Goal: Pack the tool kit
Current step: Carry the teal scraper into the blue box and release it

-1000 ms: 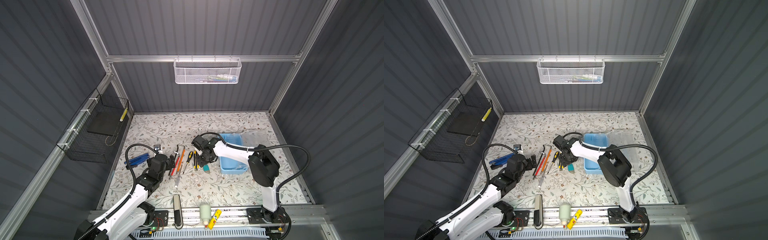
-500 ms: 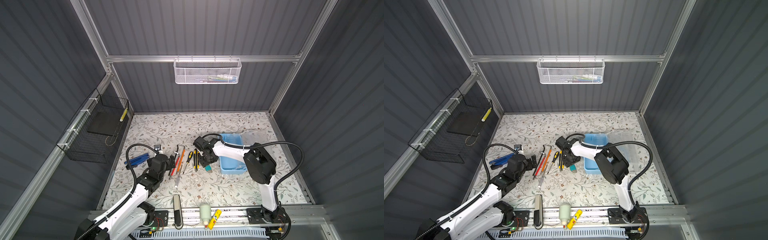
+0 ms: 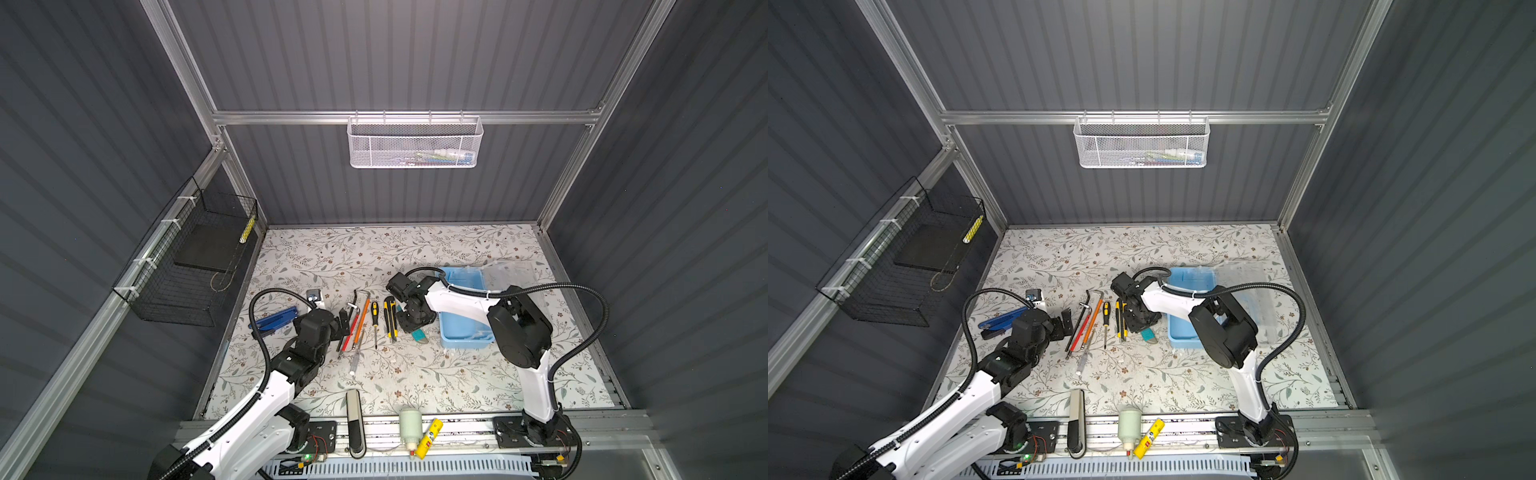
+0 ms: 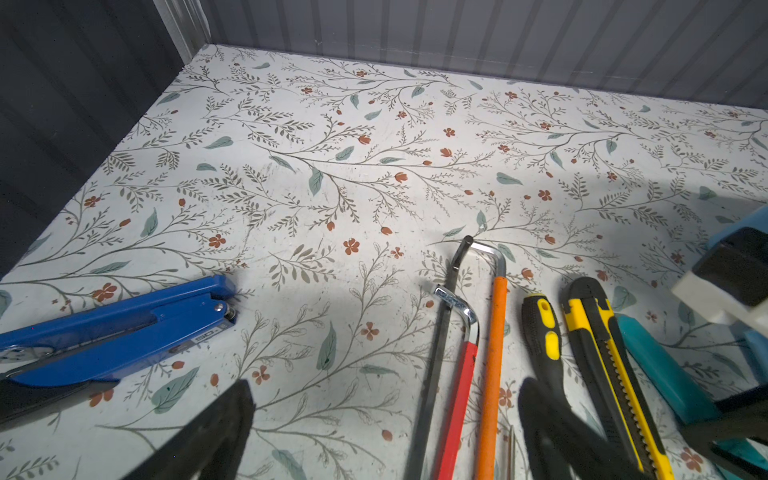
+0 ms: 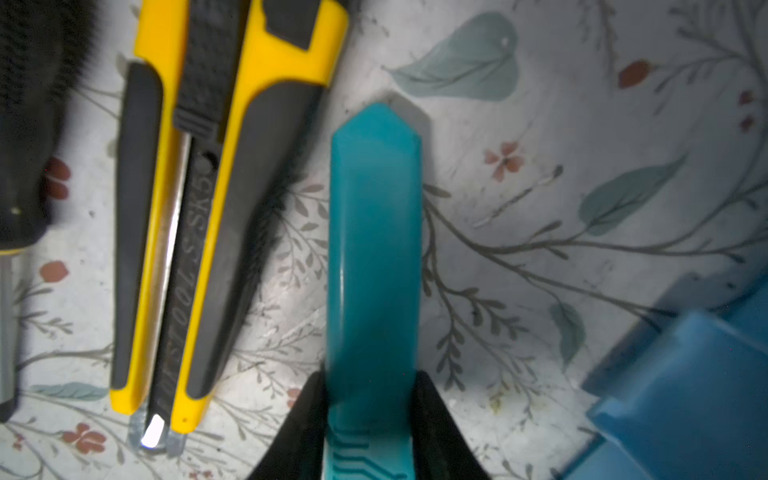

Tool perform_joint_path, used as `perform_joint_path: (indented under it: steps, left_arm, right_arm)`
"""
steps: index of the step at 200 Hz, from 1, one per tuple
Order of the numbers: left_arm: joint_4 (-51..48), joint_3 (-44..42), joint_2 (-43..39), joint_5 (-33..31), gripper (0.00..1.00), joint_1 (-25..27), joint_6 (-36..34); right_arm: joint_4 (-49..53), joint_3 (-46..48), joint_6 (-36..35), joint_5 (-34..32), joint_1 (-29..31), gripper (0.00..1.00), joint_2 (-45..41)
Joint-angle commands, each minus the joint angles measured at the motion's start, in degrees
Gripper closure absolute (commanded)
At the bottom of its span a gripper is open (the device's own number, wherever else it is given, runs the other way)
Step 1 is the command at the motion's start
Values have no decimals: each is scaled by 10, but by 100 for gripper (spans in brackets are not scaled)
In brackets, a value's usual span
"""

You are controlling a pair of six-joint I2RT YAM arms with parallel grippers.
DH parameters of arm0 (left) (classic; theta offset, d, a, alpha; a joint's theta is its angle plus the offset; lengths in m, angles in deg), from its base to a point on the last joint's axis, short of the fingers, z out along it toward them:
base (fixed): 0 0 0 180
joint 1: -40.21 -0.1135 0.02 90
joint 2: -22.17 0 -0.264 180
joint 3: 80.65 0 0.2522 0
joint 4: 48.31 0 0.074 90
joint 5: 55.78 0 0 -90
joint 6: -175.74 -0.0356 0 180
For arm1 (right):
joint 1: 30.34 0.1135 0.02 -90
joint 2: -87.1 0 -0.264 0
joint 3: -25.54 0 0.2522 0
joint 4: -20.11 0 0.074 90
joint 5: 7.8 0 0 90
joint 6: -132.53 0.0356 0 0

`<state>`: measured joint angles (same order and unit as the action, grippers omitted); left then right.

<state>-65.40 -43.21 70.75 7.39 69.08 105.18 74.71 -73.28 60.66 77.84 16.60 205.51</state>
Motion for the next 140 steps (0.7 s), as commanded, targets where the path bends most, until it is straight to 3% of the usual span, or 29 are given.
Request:
perform_joint_path:
  steps: [1,53,105,140]
  left_arm:
    - [3,4,19,-1,1,-3,-8]
    - [4,26,65,12,1,-3,-15]
    - [6,22,59,15,1,-3,-17]
    - [11,23,64,33,1,-3,-26]
  right_arm:
    - [15,-10,29,-1,-17,77,-38]
    - [74,-43,33,38,-78,85,-126]
    - [132,-35,11,26,-178,94,-228]
    - [100,39,6,39,-230,95,-292]
